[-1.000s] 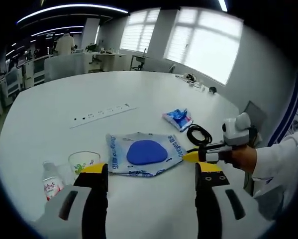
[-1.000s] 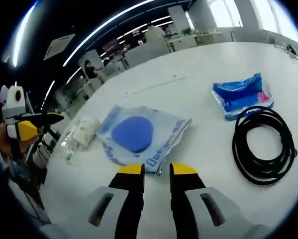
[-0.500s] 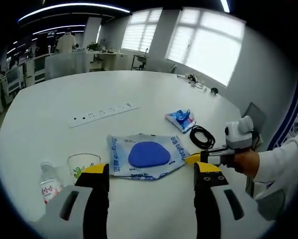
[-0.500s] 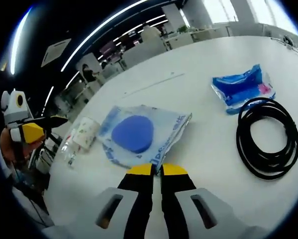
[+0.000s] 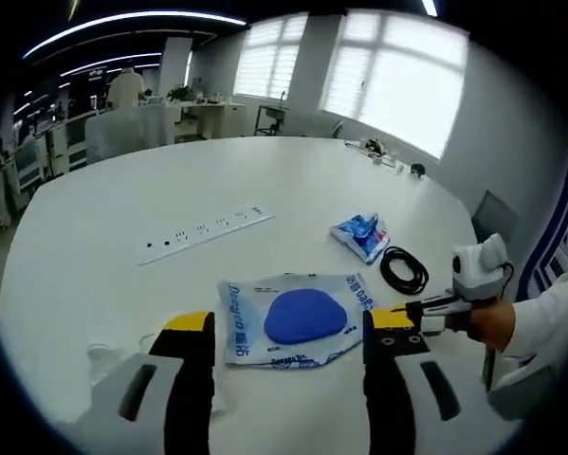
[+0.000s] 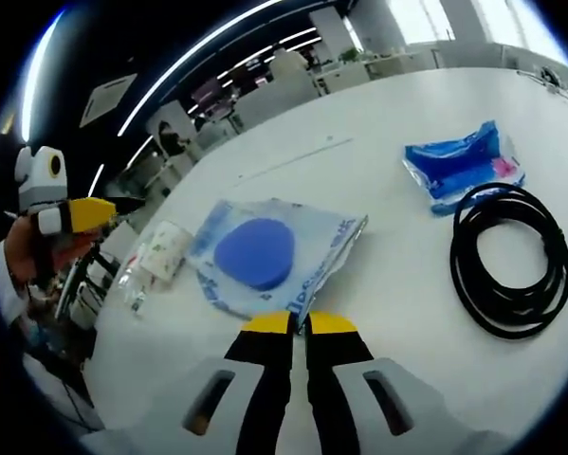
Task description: Arrange the tabletop items into an orderly group along one side of the table until the central work area is clear of visible clutter.
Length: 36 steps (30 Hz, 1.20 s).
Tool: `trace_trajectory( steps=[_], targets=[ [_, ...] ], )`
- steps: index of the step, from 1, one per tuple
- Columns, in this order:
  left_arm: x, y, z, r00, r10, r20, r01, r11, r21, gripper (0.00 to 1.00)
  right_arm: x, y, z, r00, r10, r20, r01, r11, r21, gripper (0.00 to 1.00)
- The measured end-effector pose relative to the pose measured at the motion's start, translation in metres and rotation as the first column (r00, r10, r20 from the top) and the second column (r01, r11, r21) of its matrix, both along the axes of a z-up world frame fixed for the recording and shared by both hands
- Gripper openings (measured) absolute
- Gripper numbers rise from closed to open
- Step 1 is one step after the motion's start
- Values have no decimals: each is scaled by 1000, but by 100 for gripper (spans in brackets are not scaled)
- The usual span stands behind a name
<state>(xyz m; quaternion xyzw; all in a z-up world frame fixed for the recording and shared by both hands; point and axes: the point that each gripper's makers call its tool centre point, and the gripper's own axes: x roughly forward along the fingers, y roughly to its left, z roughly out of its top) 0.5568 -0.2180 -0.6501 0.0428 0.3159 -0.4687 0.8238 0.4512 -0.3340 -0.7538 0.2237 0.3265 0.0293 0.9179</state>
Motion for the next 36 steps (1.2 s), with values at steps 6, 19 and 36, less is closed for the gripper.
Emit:
trace_trajectory(
  steps=[6,19,36],
  targets=[
    [19,-9,-7,1000,-6,11,6,999,40,58,0,0,0,1000,7,4,-7,1000,-4,1],
    [55,-11,-47,999,21,-40,-11,974,225,27,0,1,-1,1000,14,10,-14,1000,1,1],
    [68,-23,-95,992,6,-125,43,923,383,16,0,1,-3,1000,17,18,-17,1000,15,1]
  ],
)
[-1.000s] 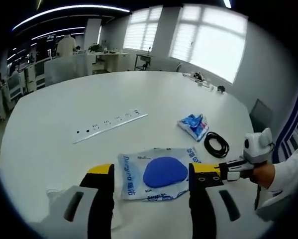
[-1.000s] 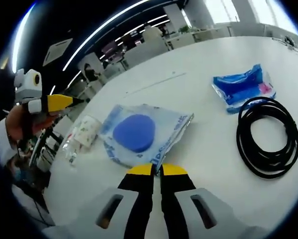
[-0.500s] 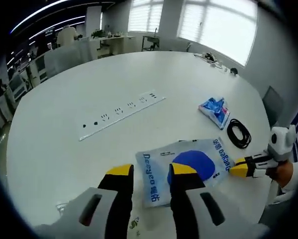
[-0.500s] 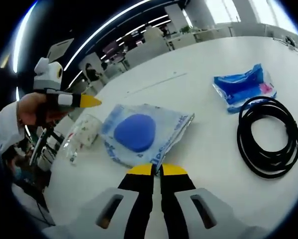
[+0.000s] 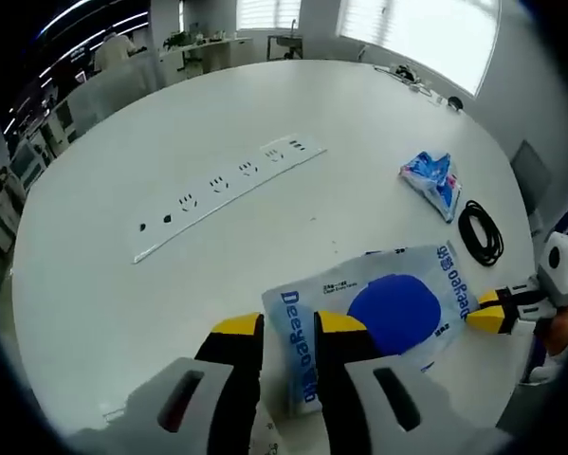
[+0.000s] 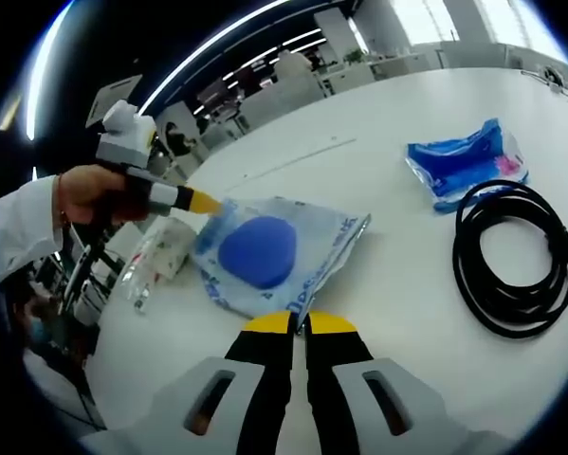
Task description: Arrange the tabletop items into an orderly group along one side of the table until the central work area is clear of visible clutter.
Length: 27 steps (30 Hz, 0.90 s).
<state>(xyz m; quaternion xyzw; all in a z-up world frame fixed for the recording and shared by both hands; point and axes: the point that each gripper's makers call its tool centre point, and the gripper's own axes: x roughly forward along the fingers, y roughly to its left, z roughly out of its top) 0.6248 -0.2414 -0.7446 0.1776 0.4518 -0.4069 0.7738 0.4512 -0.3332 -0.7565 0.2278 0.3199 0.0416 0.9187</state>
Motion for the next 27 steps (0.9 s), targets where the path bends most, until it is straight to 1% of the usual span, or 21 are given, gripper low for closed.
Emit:
trace_trajectory(
  steps=[2,3,4,5,6,7,11,15,18,21,25,27],
  targets=[
    [-1,-2,-1,1000,-8,-3,8,1000,-4,12,0,0,0,1000,2,0,-2,1000,0,1],
    [-2,-1,-3,1000,-17,-6,17,1000,10,7,0,0,0,1000,2,1,-2,1000,1,1],
    [-2,2,-5,1000,-27,3,27,999,32,3,0,0,0,1000,3,1,-3,1000,1,1],
    [-2,6,-7,999,-37,6,37,997,61,2,0,0,0,1000,4,1,-4,1000,1,1],
    [-3,3,-5,1000,-29,1,29,999,38,1,0,0,-1,1000,6,1,-6,1000,2,1],
    [-4,2,-5,1000,-24,-10,24,999,30,0,0,0,-1,1000,7,1,-7,1000,2,1],
    [-4,2,-5,1000,-19,-7,19,999,38,0,0,0,1,1000,23,0,-23,1000,-9,1],
    [-8,5,-2,1000,-12,-9,12,999,33,0,0,-3,6,1000,24,2,-24,1000,-7,0],
    [-11,6,0,1000,8,-17,-7,1000,13,0,1,-8,9,999,31,8,-31,999,-24,0],
    [-13,6,3,1000,16,-19,-16,1000,0,0,2,-13,12,1000,27,9,-26,999,-24,0],
    [-13,5,11,999,37,-16,-37,999,-28,0,6,-18,20,999,26,24,-25,999,-34,0],
    [-12,5,16,999,39,-9,-39,999,-36,0,9,-21,26,999,34,36,-32,998,-54,0]
  ],
)
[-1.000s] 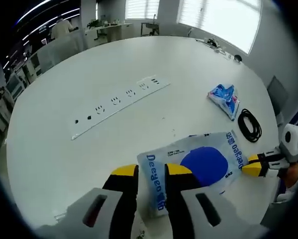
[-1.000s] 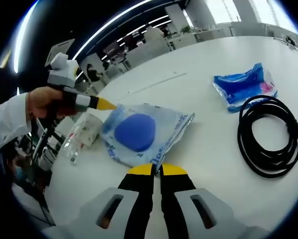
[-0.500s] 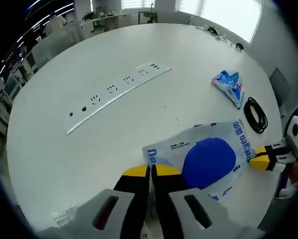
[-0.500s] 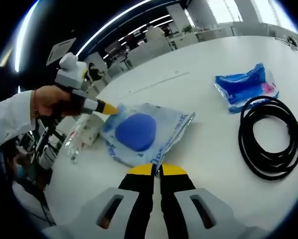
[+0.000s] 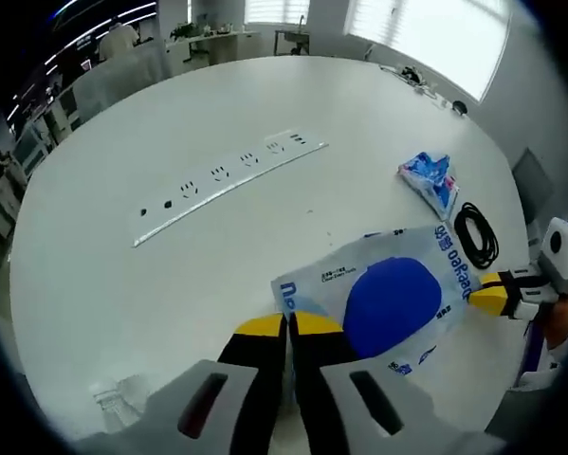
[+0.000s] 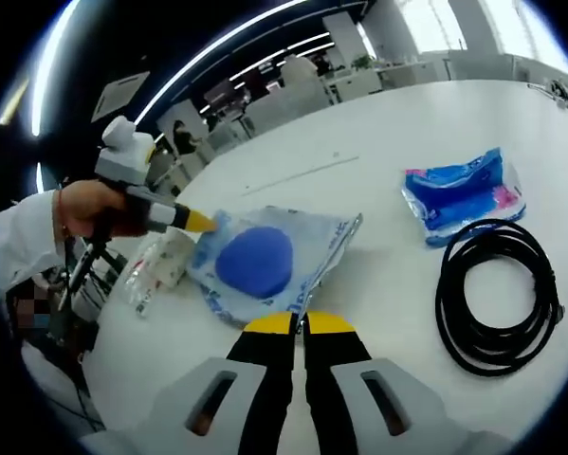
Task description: Arrange the tabletop items into an orderly group along one side of the table until the central work area is clear of visible clutter.
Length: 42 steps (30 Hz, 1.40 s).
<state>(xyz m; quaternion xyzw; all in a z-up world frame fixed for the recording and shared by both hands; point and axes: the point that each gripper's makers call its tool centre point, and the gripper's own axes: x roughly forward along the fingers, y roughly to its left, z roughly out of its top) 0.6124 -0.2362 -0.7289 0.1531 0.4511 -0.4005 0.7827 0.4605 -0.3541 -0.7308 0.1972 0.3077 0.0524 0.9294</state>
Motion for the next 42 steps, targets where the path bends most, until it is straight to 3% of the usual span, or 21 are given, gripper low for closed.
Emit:
trace_trajectory(
  steps=[8,12,20,28,42],
  targets=[
    [0,1,16,998,65,-4,-65,996,-66,0,17,-18,17,999,26,33,-23,998,-66,0],
    [-5,4,14,995,97,-30,-99,991,-94,0,27,-29,26,998,35,46,-31,995,-94,0],
    [-6,-4,20,992,122,-28,-124,984,-128,0,45,-48,39,996,76,55,-64,979,-193,0],
    [0,-21,21,989,147,-28,-149,974,-171,0,55,-69,29,996,94,10,-86,949,-302,0],
    [2,-29,-4,980,186,-68,-195,965,-175,0,60,-74,1,991,115,-64,-130,925,-358,0]
  ],
)
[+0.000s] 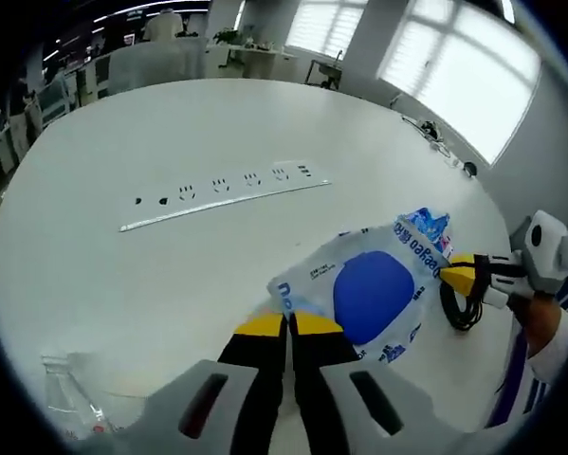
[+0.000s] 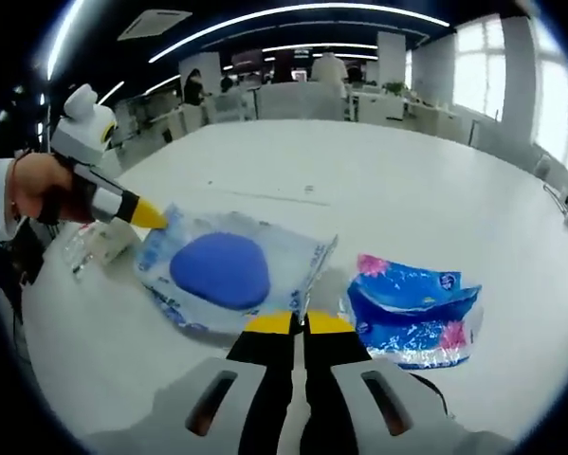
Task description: Arrange the tabletop items into an orderly group along one side of the table until the central work area is clear of visible clutter.
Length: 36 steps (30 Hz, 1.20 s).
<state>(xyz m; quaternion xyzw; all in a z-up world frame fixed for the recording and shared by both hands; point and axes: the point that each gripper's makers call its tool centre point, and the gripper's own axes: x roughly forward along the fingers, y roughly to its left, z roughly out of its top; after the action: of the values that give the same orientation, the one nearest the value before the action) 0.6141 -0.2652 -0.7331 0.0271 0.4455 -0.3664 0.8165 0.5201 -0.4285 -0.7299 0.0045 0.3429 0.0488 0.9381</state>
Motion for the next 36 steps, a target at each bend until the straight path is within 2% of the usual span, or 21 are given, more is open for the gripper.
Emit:
trace_trajectory(
  steps=[14,36],
  targets=[
    [2,0,-8,1000,20,-17,-20,1000,-9,0,3,-3,-14,1000,-10,-19,9,1000,-23,0],
    [5,2,-12,997,74,-33,-75,996,-45,0,7,-7,-12,999,-42,3,42,999,-6,3]
  ],
)
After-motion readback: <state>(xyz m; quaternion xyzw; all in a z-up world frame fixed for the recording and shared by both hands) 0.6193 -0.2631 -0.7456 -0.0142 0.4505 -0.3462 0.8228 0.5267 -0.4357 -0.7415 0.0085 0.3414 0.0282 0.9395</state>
